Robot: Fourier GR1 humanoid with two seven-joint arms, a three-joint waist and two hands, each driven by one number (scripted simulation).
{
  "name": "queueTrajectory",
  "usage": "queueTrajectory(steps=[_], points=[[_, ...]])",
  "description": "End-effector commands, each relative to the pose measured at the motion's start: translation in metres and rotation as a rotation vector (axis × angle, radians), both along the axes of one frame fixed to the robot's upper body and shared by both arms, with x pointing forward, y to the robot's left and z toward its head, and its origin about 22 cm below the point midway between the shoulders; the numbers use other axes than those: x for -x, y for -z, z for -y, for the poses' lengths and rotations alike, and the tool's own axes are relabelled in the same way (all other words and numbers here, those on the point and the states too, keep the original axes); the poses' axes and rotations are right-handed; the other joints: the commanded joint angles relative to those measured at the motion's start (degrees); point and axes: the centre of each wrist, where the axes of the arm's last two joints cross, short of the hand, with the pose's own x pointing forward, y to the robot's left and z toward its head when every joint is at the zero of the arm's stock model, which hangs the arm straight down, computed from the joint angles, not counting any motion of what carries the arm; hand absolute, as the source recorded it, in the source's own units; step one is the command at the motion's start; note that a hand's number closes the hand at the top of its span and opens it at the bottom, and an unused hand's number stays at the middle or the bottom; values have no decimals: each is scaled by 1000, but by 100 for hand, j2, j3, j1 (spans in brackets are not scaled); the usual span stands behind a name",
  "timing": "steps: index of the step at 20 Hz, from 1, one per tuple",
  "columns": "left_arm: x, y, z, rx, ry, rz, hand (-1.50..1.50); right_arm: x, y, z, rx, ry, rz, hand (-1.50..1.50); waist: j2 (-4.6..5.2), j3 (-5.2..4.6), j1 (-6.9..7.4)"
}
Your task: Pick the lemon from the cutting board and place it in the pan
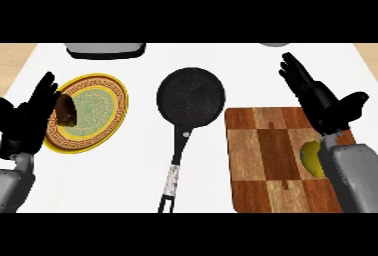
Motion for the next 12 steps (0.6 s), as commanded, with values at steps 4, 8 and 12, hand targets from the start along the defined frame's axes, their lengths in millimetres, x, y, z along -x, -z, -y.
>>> queueTrajectory(steps=[4,8,12], points=[[0,-22,8,107,26,80,0,12,-45,94,-200,29,233,150,-32,-98,-55],[18,18,24,243,29,32,0,58,-26,153,94,280,128,150,-41,-120,-279],[22,15,33,233,51,64,0,122,-3,183,228,240,264,-150,-51,-105,-297]])
